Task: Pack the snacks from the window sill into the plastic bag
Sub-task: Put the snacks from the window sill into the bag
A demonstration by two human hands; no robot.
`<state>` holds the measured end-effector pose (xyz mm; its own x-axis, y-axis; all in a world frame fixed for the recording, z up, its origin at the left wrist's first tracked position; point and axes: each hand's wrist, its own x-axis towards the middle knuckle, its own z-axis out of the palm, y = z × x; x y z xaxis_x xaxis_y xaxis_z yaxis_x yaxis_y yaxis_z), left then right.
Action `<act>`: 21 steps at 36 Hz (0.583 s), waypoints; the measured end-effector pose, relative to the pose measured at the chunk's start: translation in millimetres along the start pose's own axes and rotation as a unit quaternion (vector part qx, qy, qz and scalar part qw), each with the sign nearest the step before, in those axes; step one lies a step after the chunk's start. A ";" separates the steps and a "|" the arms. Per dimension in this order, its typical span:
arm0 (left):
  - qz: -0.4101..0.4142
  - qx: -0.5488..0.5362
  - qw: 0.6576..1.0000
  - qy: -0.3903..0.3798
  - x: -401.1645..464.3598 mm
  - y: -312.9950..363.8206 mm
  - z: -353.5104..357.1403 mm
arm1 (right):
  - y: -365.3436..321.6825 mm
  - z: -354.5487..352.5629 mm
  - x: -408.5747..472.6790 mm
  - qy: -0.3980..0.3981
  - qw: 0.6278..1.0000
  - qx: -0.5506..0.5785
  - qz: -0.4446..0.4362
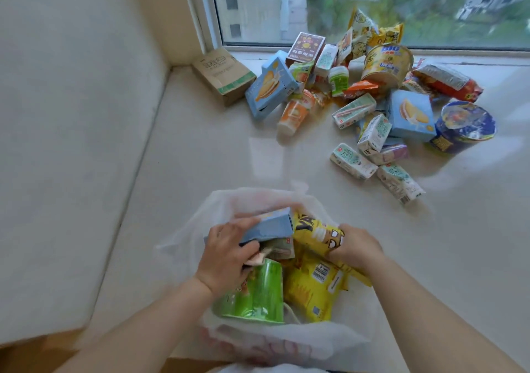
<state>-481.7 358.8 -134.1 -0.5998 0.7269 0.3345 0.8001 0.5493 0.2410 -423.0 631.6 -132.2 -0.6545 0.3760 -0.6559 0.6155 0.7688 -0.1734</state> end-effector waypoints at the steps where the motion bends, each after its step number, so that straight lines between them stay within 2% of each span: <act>1: 0.004 -0.016 1.000 -0.007 -3.6 5.0 1.0 | 1.4 2.2 -1.6 0.004 1.000 -0.008 0.004; 6: -0.018 -0.114 0.992 -0.051 -5.4 18.5 4.9 | 6.0 0.5 -4.5 0.067 0.996 -0.050 0.039; 9: -0.074 -0.225 0.967 -0.092 -0.9 24.1 3.3 | 10.6 -5.4 -6.4 0.125 0.988 -0.061 0.066; 12: -0.193 -0.355 0.905 -0.135 8.6 30.8 -8.0 | 15.2 -14.0 -7.5 0.183 0.977 -0.039 0.099; 14: -0.294 -0.421 0.836 -0.196 18.2 32.7 -13.3 | 16.6 -20.5 -7.9 0.206 0.972 -0.008 0.116; 16: -0.364 -0.481 0.760 -0.241 30.4 33.1 -17.0 | 16.6 -25.7 -8.4 0.215 0.970 0.005 0.114; 17: -0.390 -0.496 0.734 -0.249 38.0 33.2 -20.2 | 15.9 -27.3 -9.1 0.214 0.971 0.010 0.109; 19: -0.438 -0.507 0.701 -0.242 51.7 29.1 -20.0 | 13.8 -28.2 -11.7 0.209 0.972 0.030 0.103; 21: -0.473 -0.491 0.696 -0.227 65.2 23.2 -17.2 | 10.9 -28.2 -15.2 0.209 0.971 0.056 0.103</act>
<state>-502.1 411.8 -91.1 -0.6242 0.4092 -0.6655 -0.4674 0.4870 0.7378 -418.7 648.9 -103.4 -0.6191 0.7104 -0.3346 0.7807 0.6030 -0.1641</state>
